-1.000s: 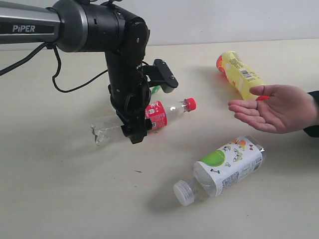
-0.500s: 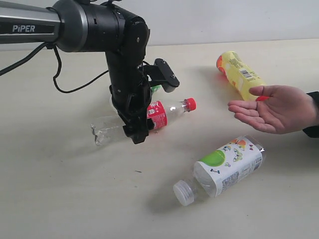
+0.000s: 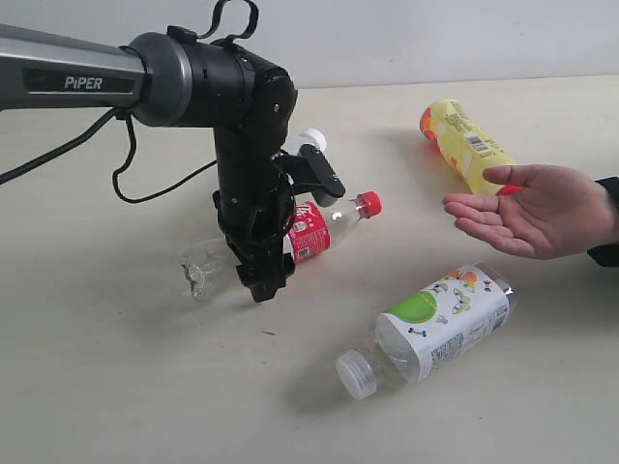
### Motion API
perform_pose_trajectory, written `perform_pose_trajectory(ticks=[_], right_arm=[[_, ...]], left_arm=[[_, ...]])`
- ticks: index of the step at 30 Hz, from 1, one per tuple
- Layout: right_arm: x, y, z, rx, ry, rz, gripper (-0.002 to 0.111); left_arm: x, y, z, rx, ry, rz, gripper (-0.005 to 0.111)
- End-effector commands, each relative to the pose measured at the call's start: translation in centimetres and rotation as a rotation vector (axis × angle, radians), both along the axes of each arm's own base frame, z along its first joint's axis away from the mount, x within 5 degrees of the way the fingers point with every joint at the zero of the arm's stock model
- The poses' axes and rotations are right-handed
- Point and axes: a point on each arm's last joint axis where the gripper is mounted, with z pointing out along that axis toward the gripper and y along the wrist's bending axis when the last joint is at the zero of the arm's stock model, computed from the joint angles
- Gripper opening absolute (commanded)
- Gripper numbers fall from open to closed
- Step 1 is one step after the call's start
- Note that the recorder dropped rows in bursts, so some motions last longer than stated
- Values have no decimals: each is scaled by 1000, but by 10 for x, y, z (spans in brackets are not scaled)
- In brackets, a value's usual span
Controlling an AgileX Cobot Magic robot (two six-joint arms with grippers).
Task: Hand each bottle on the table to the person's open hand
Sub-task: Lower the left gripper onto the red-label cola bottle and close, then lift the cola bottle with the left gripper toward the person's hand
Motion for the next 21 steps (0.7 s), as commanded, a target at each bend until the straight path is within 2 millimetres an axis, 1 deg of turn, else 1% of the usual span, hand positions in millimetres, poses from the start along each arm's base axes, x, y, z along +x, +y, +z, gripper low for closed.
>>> perform_pose_trajectory(ticks=[1,6,11,12,17,21], right_arm=[[0,0,0,-5,-16,-4,0],[0,0,0,-5,-16,-4,0],[0,0,0,-5,-16,-4,0],[0,0,0,-5,-16,-4,0],[0,0,0,-5,-16,-4,0],[0,0,0,-5,-16,-4,0]], left_arm=[[-2,-1,1,-4,9,2,57],[-2,-1,1,-4,9,2,27],[-2,-1,1,-7,10,10,3],[-2,-1,1,-7,10,12,0],[-7,-3,9,-39,45,39,0],[-11,-4,28,-79,43,51,0]])
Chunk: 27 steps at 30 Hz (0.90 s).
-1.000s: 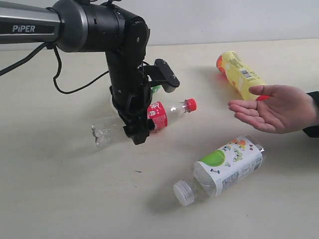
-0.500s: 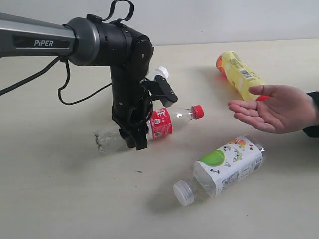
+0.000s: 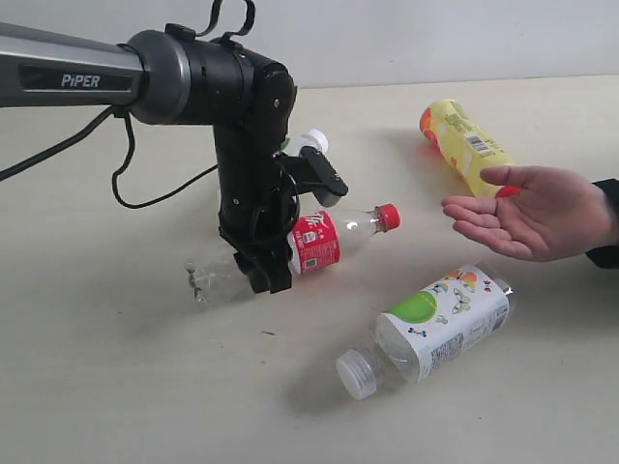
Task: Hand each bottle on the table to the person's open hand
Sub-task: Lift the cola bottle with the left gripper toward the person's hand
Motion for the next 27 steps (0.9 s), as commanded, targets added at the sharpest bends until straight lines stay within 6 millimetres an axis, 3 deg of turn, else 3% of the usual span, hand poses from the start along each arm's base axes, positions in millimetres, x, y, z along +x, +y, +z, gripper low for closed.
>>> perform_pose_trajectory(ticks=[1,10,15,21,27], right_arm=[[0,0,0,-5,-15,-5,0],[0,0,0,-5,-15,-5,0],[0,0,0,-5,-15,-5,0],[0,0,0,-5,-15,-5,0],[0,0,0,-5,-15,-5,0]], left_arm=[[-8,-2,29,-64,2,29,0],[-27,-13,99,-348,28,227,0],[-41,-31,134,-559,32,401,0],[-58,-64,149,-773,202,694,0],[-66,-85,156,-901,188,821,0]])
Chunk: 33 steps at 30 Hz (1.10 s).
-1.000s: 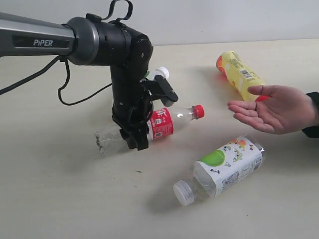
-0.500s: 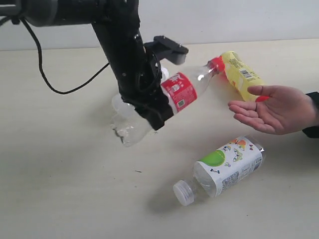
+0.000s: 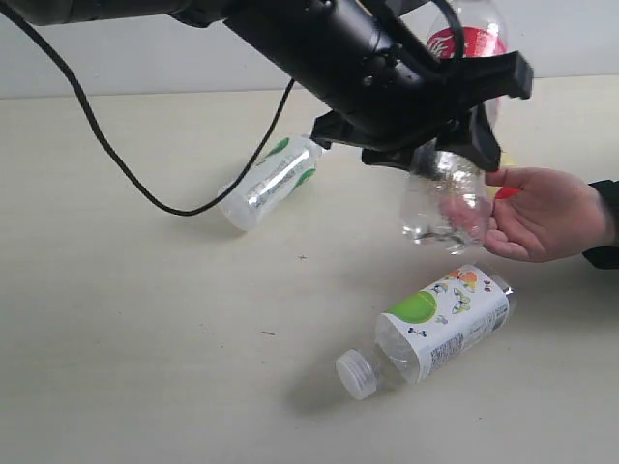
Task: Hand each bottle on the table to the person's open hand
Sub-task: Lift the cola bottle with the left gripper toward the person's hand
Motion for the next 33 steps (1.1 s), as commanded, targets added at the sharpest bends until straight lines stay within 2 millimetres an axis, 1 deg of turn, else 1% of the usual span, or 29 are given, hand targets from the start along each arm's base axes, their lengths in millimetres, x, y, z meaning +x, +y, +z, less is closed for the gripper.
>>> perform_pose_trajectory(ticks=[1,3,6,9,11,13,15,18,20,22,23,24,25,28,30,33], right_arm=[[0,0,0,-5,-15,-5,0],[0,0,0,-5,-15,-5,0],[0,0,0,-5,-15,-5,0],[0,0,0,-5,-15,-5,0],[0,0,0,-5,-15,-5,0],[0,0,0,-5,-15,-5,0],[0,0,0,-5,-15,-5,0],[0,0,0,-5,-15,-5,0],[0,0,0,-5,-15,-5,0],[0,0,0,-5,-15,-5,0],[0,0,0,-5,-15,-5,0],[0,0,0,-5,-15,-5,0],[0,0,0,-5,-15,-5,0],[0,0,0,-5,-15,-5,0],[0,0,0,-5,-12,-5,0],[0,0,0,-5,-12,-5,0]], left_arm=[[-3,-12,7,-90,12,120,0],[-4,-14,6,-89,17,142,0],[-2,-12,9,-30,17,178,0],[0,-10,11,130,-57,241,0],[-4,-11,14,245,-106,280,0],[-7,-17,15,331,-146,330,0],[-9,-24,16,368,-151,363,0],[-11,-37,15,384,-113,366,0],[-10,-45,10,409,-79,361,0],[-11,-59,3,416,-51,348,0],[-12,-71,-3,381,-42,335,0],[-13,-77,-4,358,-34,328,0],[-14,-87,-10,326,-23,320,0],[-10,-97,-24,294,-14,333,0],[-5,-105,-39,272,-22,333,0],[-2,-113,-47,220,-22,339,0]])
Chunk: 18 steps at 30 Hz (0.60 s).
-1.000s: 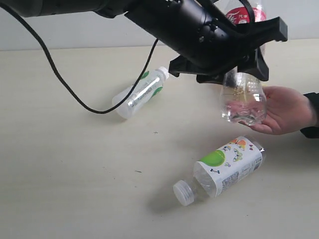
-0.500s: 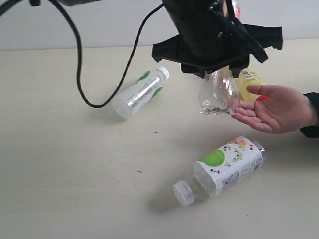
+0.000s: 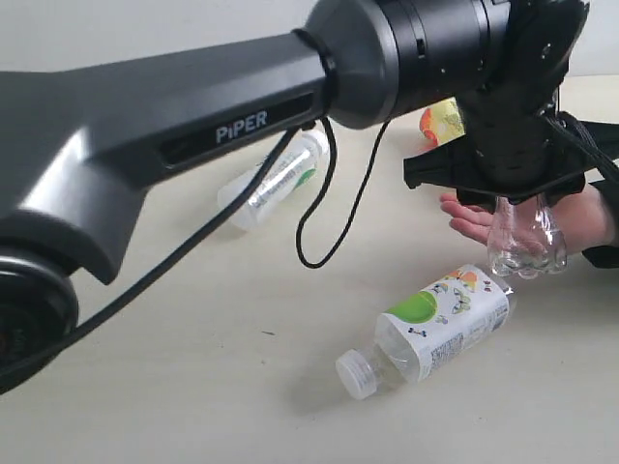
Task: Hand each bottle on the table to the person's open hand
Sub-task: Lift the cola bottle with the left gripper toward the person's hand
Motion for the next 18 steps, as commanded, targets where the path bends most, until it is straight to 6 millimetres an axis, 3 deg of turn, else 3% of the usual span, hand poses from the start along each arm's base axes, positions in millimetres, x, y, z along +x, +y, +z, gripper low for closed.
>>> perform_pose_trajectory(ticks=[1,9,18], right_arm=[[0,0,0,-3,-9,-5,0],[0,0,-1,-2,1,-6,0],[0,0,-1,-2,1,-6,0]], left_arm=[[4,-9,-5,-93,10,54,0],[9,-16,-31,-132,88,119,0],[3,-23,-28,-236,194,141,0]])
